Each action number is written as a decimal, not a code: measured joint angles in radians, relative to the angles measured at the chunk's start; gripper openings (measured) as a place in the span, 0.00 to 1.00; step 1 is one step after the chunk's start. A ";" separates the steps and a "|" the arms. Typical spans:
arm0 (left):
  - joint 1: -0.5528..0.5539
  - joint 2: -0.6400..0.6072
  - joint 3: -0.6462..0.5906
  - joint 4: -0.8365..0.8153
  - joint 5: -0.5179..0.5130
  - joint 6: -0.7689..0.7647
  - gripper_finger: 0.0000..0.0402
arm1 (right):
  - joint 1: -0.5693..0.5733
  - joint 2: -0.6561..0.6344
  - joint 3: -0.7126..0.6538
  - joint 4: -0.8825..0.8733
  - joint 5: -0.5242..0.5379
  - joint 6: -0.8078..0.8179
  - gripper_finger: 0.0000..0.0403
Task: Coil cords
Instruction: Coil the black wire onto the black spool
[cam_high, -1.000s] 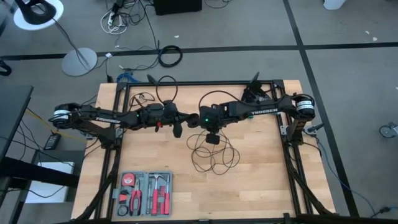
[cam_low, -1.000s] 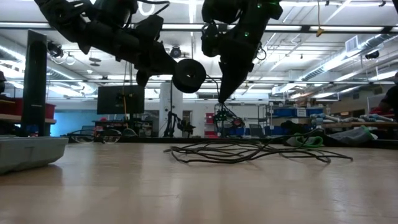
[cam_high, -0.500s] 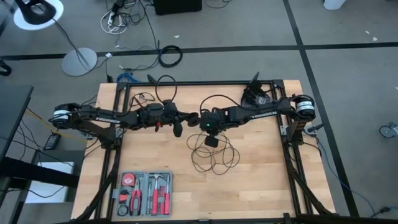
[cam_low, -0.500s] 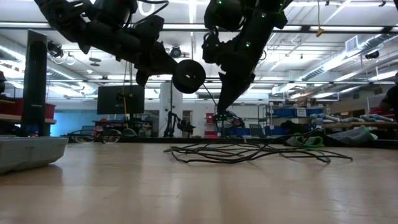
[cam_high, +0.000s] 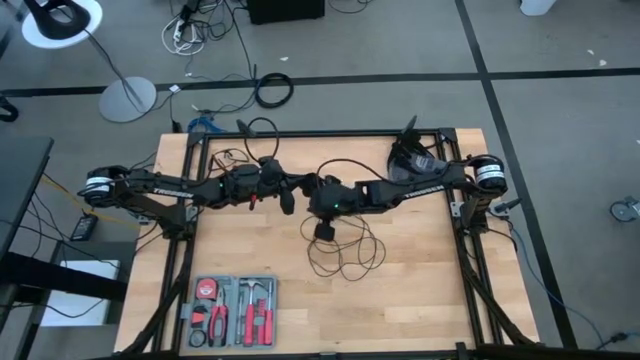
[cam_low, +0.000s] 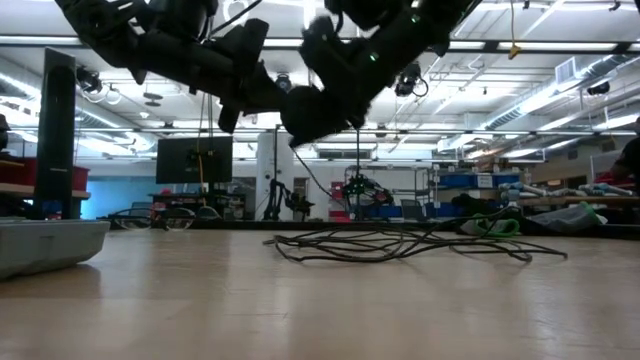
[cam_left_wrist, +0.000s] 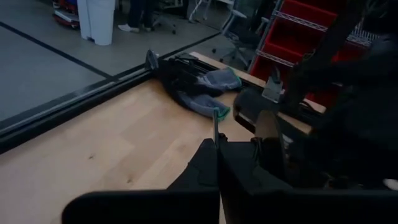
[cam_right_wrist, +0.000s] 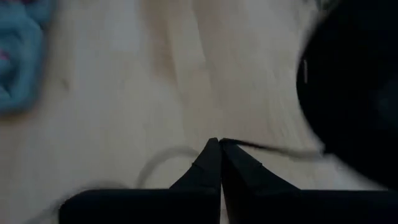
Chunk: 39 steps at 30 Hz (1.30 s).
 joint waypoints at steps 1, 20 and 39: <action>0.000 0.000 0.000 0.003 -0.006 -0.001 0.00 | 0.000 0.000 0.002 0.037 -0.002 -0.010 0.00; -0.029 -0.002 0.002 -0.073 -0.024 0.034 0.00 | -0.052 -0.011 0.081 0.113 -0.011 -0.074 0.00; -0.030 -0.001 0.003 -0.135 -0.003 0.091 0.00 | -0.062 -0.081 0.083 0.000 -0.019 -0.091 0.00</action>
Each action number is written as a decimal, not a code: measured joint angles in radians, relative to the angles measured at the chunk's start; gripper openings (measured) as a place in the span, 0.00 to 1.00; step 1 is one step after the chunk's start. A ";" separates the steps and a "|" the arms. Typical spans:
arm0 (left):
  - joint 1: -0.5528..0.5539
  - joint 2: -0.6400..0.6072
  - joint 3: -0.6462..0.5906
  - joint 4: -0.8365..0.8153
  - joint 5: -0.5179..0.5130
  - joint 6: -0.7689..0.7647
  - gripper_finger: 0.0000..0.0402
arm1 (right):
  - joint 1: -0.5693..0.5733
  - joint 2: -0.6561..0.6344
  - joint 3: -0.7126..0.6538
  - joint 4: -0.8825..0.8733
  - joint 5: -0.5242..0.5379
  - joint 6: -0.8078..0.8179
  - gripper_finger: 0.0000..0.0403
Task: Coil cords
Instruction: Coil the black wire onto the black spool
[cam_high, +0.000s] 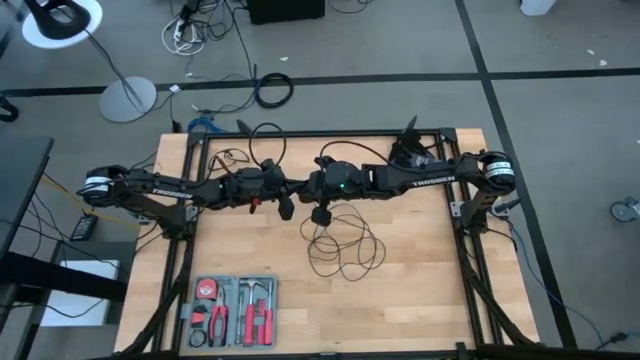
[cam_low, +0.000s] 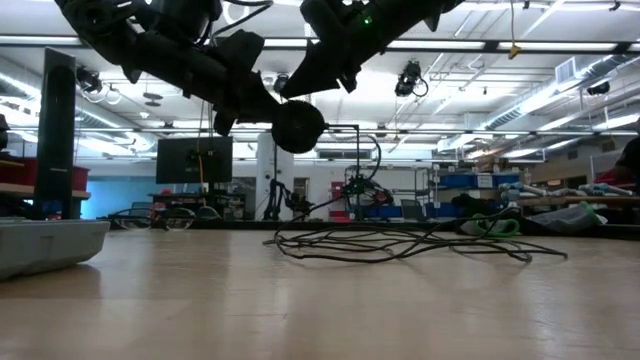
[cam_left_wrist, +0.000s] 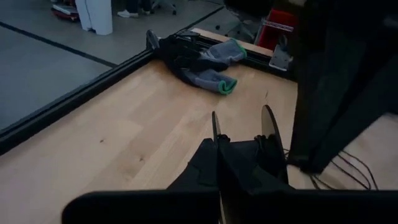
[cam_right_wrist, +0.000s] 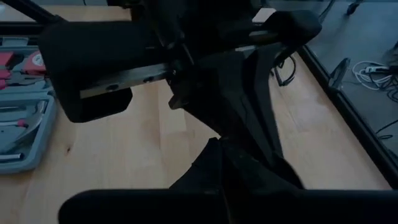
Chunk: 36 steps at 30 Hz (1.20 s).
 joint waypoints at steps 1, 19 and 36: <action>0.000 0.001 -0.002 -0.016 0.004 0.004 0.00 | -0.002 -0.007 0.003 -0.010 0.005 0.000 0.00; 0.000 0.003 -0.004 -0.075 0.005 0.026 0.00 | -0.017 -0.073 0.004 -0.389 0.004 0.101 0.03; 0.000 0.003 -0.004 -0.069 -0.025 0.026 0.00 | 0.059 -0.063 -0.436 0.165 -0.008 0.412 0.25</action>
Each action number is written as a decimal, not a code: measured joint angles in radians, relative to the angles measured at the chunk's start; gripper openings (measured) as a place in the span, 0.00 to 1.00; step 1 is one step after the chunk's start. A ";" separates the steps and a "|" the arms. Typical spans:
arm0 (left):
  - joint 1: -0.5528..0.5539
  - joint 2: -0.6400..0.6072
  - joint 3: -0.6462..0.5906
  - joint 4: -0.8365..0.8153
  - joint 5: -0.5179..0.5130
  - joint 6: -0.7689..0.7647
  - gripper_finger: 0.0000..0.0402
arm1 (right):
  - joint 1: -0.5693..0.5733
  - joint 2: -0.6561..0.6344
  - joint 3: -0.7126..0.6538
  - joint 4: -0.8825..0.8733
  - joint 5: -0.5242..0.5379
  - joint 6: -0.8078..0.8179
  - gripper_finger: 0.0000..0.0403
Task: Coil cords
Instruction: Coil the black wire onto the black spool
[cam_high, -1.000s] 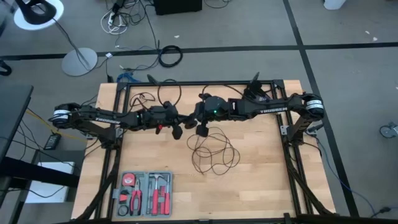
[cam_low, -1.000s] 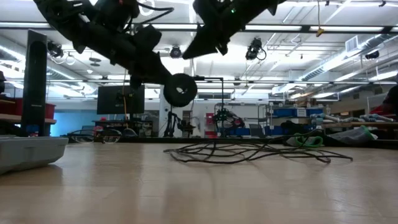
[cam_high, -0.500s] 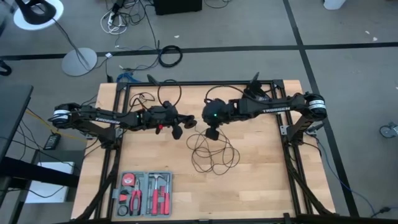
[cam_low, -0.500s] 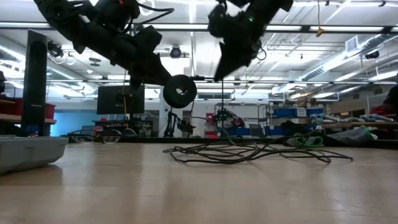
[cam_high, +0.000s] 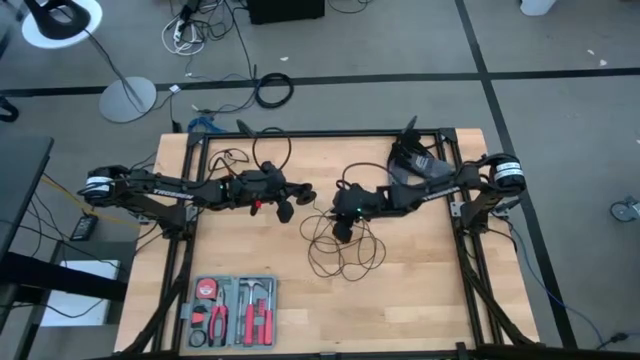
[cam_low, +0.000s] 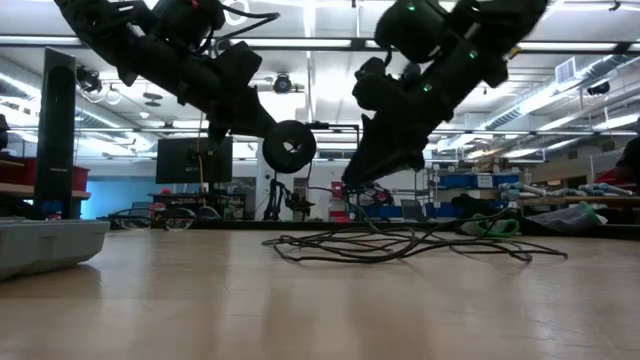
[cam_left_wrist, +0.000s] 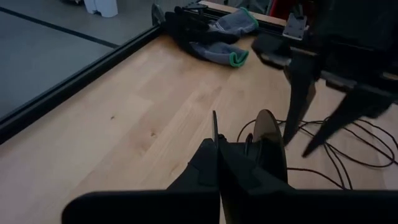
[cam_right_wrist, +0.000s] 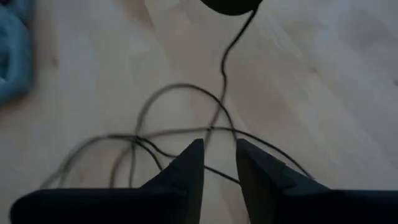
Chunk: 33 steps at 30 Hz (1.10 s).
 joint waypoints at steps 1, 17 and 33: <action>0.000 0.000 0.000 0.000 0.000 0.000 0.00 | 0.003 0.000 -0.021 0.053 0.000 0.015 0.26; 0.000 -0.001 0.001 0.042 -0.007 0.000 0.00 | 0.008 0.010 -0.084 0.178 0.035 0.079 0.31; 0.000 -0.001 0.002 0.058 -0.010 0.000 0.00 | 0.004 0.033 -0.084 0.148 0.081 0.077 0.16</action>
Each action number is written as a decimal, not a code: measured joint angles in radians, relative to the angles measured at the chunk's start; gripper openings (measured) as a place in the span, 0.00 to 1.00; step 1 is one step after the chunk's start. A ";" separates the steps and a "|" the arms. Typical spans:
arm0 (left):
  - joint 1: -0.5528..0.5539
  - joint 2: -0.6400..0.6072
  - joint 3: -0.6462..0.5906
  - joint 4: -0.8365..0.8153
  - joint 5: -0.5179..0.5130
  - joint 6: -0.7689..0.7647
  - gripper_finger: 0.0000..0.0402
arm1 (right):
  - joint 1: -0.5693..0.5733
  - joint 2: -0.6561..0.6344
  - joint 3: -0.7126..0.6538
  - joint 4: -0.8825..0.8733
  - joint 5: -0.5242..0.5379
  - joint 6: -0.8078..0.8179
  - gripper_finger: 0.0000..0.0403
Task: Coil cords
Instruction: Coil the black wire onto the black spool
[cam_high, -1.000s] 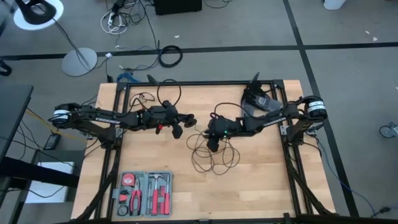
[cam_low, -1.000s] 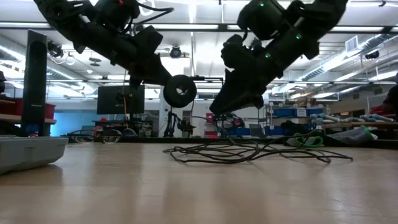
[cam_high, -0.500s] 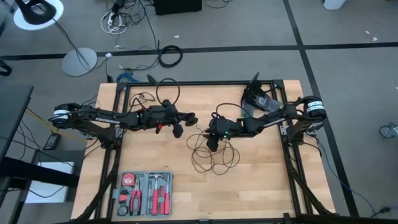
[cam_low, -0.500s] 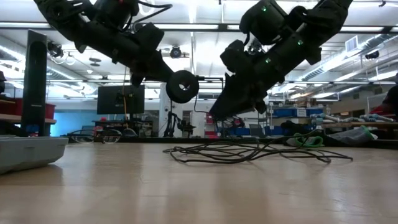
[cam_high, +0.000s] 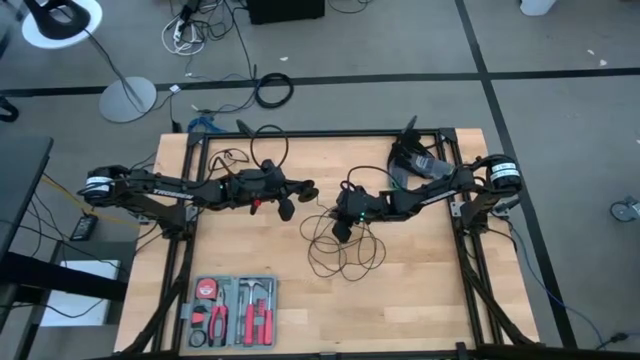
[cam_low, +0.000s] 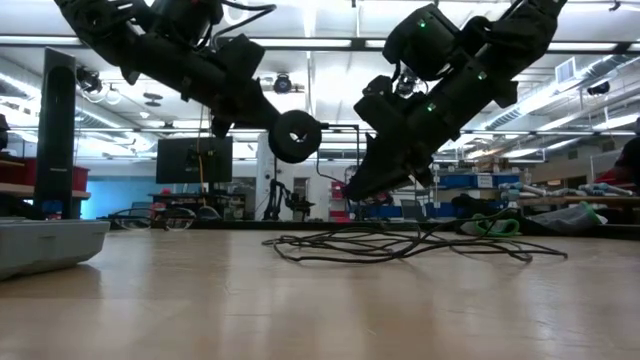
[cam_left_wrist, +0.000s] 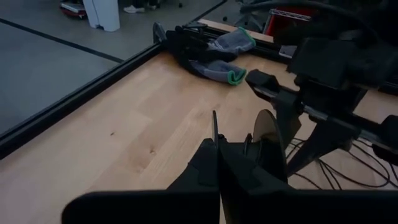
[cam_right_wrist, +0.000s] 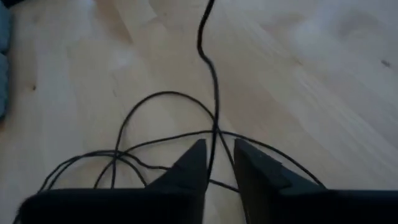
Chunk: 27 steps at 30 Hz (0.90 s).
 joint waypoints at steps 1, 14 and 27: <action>0.000 0.000 0.000 -0.002 0.000 0.000 0.00 | 0.001 0.000 0.000 0.003 -0.002 0.000 0.12; 0.002 0.000 0.000 0.030 -0.028 -0.005 0.00 | 0.017 0.000 0.000 0.087 -0.023 -0.019 0.01; 0.002 0.000 0.000 0.079 -0.032 -0.052 0.00 | -0.024 0.025 0.142 0.047 -0.024 -0.112 0.00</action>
